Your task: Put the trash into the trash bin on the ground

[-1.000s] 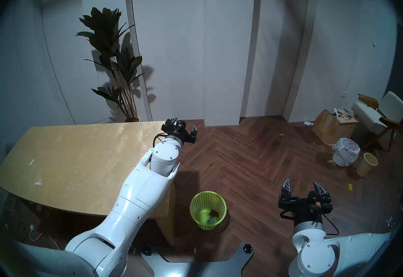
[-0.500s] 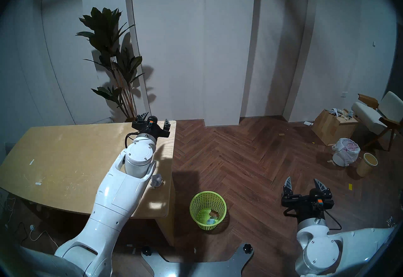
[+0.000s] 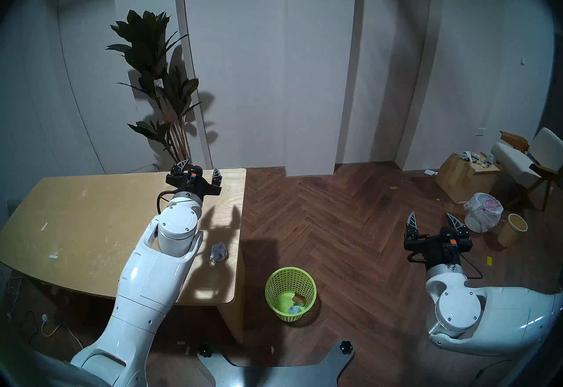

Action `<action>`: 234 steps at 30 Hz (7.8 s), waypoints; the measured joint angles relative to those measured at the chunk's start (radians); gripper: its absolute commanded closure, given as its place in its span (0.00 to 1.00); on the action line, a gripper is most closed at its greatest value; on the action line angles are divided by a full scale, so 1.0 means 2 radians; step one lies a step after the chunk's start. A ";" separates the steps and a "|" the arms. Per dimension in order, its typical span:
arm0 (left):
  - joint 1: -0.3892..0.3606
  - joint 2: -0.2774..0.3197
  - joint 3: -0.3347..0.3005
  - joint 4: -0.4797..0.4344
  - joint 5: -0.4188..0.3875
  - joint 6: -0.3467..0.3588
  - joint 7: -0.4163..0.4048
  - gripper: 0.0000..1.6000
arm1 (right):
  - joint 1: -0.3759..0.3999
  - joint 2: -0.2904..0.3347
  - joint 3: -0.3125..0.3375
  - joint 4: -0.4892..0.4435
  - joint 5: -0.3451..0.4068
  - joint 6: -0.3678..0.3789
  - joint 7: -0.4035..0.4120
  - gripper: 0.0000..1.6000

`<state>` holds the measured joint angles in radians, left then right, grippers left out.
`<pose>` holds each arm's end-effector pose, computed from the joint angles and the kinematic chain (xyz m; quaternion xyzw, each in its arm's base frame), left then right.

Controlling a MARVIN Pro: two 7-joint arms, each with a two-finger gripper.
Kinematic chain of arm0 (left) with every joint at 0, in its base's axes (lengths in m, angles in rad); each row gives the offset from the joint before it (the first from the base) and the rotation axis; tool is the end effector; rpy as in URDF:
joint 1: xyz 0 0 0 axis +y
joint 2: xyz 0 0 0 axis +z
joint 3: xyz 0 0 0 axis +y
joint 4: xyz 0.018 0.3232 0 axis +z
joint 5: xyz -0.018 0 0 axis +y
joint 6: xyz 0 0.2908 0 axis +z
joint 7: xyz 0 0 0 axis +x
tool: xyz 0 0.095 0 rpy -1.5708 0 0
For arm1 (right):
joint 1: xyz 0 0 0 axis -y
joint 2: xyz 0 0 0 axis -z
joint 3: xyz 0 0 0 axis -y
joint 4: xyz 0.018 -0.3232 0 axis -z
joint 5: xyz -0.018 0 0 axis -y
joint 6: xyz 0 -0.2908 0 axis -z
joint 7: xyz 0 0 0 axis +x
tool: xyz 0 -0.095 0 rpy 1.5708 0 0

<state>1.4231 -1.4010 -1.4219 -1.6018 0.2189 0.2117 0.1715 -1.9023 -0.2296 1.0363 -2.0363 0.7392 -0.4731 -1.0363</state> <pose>0.4464 0.0192 -0.2842 -0.6895 0.1108 -0.6941 0.1750 0.2631 -0.1933 -0.2571 0.6992 -0.0248 0.6986 0.1496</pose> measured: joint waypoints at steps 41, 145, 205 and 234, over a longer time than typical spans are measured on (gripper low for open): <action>0.093 0.023 -0.053 -0.098 -0.054 0.008 -0.003 0.00 | 0.144 -0.172 -0.125 -0.025 0.082 0.173 0.351 0.00; 0.187 0.058 -0.193 -0.171 -0.174 0.118 -0.024 0.00 | 0.480 -0.677 -0.370 0.599 0.095 0.109 0.507 1.00; 0.239 0.036 -0.189 -0.188 -0.157 0.071 0.014 0.00 | 0.505 -0.620 -0.296 0.790 0.132 0.035 0.558 1.00; 0.250 0.040 -0.215 -0.203 -0.173 0.044 0.001 0.00 | 0.528 -0.675 -0.279 0.929 0.148 0.002 0.612 1.00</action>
<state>1.9223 -1.3208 -1.8518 -2.0076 -0.1278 0.2991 0.1728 -0.8457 -1.5793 0.4789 -0.1776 1.0345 -0.4699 0.1882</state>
